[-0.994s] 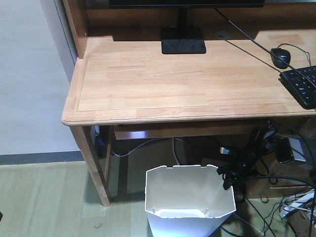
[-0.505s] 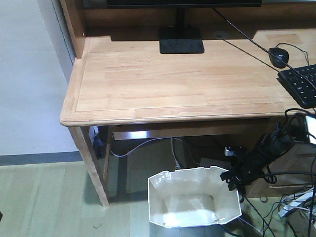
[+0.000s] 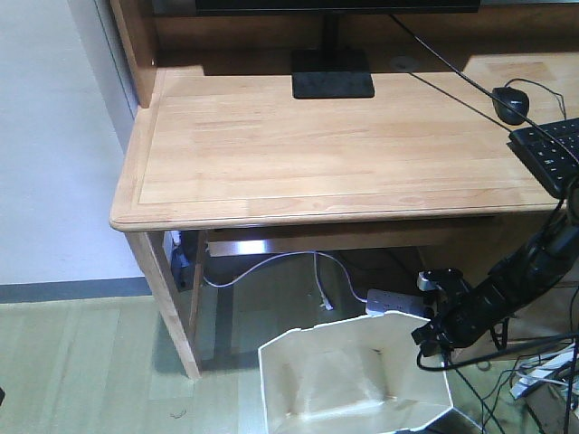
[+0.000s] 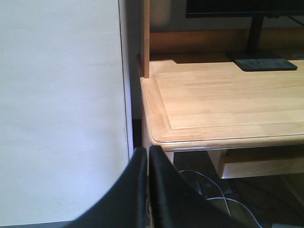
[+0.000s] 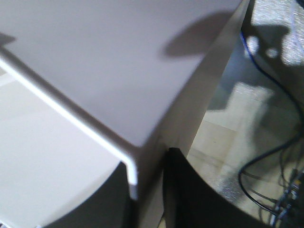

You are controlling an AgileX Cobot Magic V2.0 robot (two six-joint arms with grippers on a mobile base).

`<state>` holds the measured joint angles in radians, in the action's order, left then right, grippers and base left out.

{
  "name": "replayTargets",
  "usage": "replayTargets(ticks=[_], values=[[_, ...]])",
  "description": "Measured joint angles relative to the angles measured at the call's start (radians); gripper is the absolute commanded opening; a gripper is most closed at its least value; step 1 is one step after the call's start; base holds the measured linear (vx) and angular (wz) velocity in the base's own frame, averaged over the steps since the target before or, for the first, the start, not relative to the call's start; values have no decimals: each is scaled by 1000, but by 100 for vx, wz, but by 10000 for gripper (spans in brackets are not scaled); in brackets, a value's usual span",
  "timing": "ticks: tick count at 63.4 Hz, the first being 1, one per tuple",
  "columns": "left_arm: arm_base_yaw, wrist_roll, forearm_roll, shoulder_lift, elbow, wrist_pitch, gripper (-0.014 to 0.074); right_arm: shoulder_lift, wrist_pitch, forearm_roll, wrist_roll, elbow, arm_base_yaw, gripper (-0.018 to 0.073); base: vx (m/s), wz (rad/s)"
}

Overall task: Move trash bin to bedside with robot
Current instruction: 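Drag the bin out from under the desk with the right gripper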

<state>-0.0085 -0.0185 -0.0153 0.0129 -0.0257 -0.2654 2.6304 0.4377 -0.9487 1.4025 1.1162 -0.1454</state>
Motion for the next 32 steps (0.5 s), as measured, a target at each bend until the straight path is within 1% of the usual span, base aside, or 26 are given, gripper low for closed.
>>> replayTargets(ticks=[4,10,23,32], values=[[0,0,0,0,0,0,-6,-22,32,-38,48,-26,1,-3,0,0],[0,0,0,0,0,0,-6,-52,86,-64,88,-60,1,-3,0,0],[0,0,0,0,0,0,-6,-101,175,-75,113,-86,1,-3,0,1],[0,0,0,0,0,0,-6,-122,202,-75,123,-86,1,-3,0,2]])
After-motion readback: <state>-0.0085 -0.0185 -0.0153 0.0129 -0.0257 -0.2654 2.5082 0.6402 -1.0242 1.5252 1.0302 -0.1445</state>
